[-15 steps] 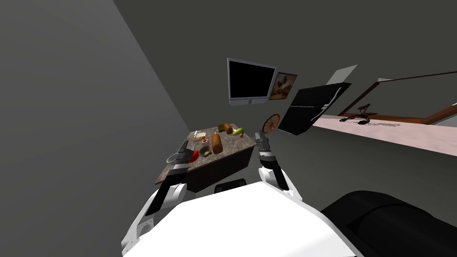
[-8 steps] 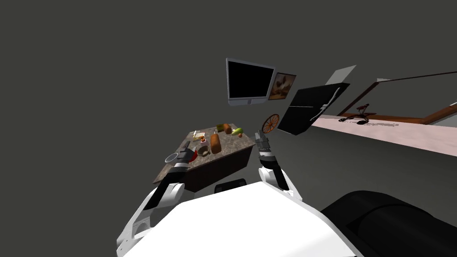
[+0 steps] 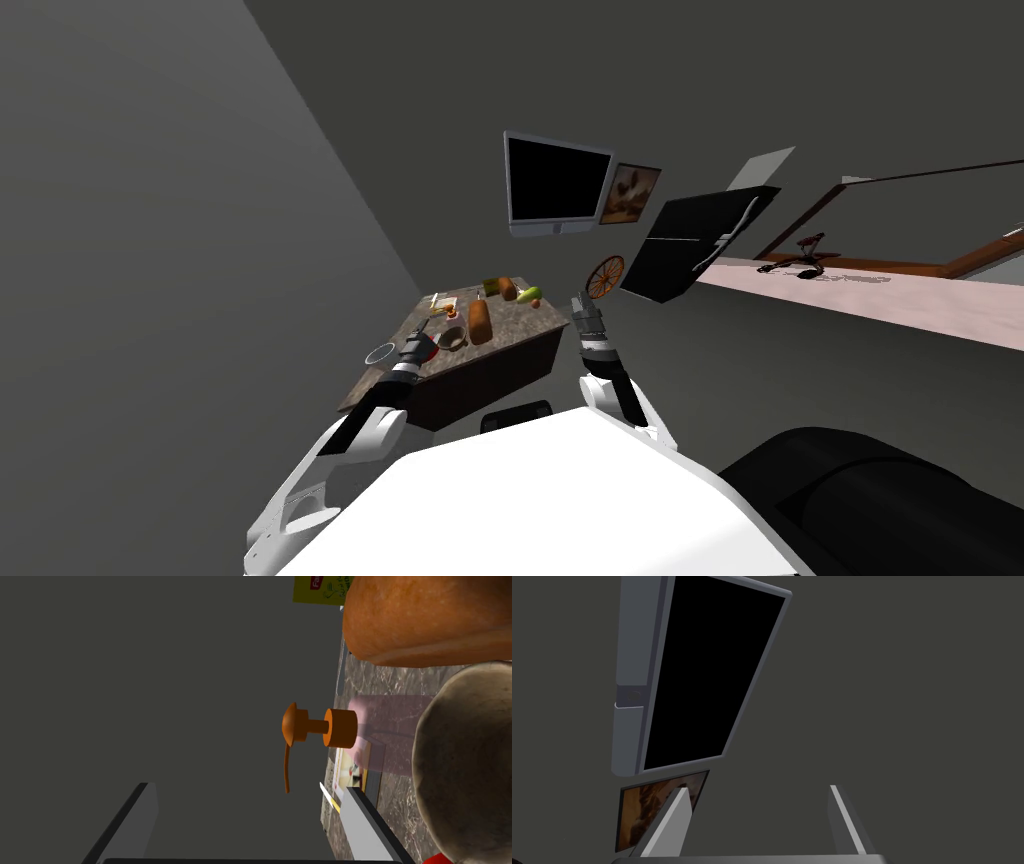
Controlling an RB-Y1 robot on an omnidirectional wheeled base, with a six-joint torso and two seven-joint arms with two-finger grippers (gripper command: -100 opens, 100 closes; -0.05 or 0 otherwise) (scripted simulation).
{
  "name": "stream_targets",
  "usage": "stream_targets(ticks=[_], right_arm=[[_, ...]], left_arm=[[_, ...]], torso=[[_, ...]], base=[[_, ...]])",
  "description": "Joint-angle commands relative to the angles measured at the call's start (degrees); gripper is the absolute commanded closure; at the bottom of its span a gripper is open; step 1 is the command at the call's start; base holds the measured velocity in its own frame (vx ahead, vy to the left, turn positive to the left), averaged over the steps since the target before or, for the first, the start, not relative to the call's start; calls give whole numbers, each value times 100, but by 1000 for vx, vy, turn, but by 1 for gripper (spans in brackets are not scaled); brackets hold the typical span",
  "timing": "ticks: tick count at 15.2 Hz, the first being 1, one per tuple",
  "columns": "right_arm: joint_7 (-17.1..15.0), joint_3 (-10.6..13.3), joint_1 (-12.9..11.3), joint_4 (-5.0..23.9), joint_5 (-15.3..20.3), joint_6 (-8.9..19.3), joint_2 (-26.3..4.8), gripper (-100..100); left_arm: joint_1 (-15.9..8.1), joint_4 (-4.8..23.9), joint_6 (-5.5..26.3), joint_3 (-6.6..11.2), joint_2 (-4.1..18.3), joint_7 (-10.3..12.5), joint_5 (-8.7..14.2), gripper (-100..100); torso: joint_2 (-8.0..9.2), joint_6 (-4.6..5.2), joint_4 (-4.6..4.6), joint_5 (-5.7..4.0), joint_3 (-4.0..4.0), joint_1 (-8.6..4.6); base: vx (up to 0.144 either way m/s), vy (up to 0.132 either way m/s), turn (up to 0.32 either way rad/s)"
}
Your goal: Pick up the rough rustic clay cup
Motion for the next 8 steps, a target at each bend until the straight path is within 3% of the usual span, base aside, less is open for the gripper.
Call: stream_targets(ticks=[1,3,4,6,7,8], right_arm=[[0,0,0,0,0,0,0,0],[0,0,0,0,0,0,0,0],[0,0,0,0,0,0,0,0],[0,0,0,0,0,0,0,0],[0,0,0,0,0,0,0,0],[0,0,0,0,0,0,0,0]], left_arm=[[-41,31,286,5,179,178,159,-100],[-41,31,412,5,179,178,159,-100],[-76,51,599,20,346,340,306,-100],[-76,51,729,20,346,340,306,-100],[-111,71,901,35,512,503,454,-100],[-111,71,1008,35,512,503,454,-100]], torso=[[0,0,0,0,0,0],[2,0,0,0,1,-2],[2,0,0,0,1,-1],[1,0,0,0,0,-1],[0,0,0,0,0,0],[-1,0,0,0,-1,-1]], base=[[-9,-37,-6],[-11,-40,-3],[-8,-37,-4],[-5,-38,-3],[-2,-41,-5],[-2,-44,-6]])
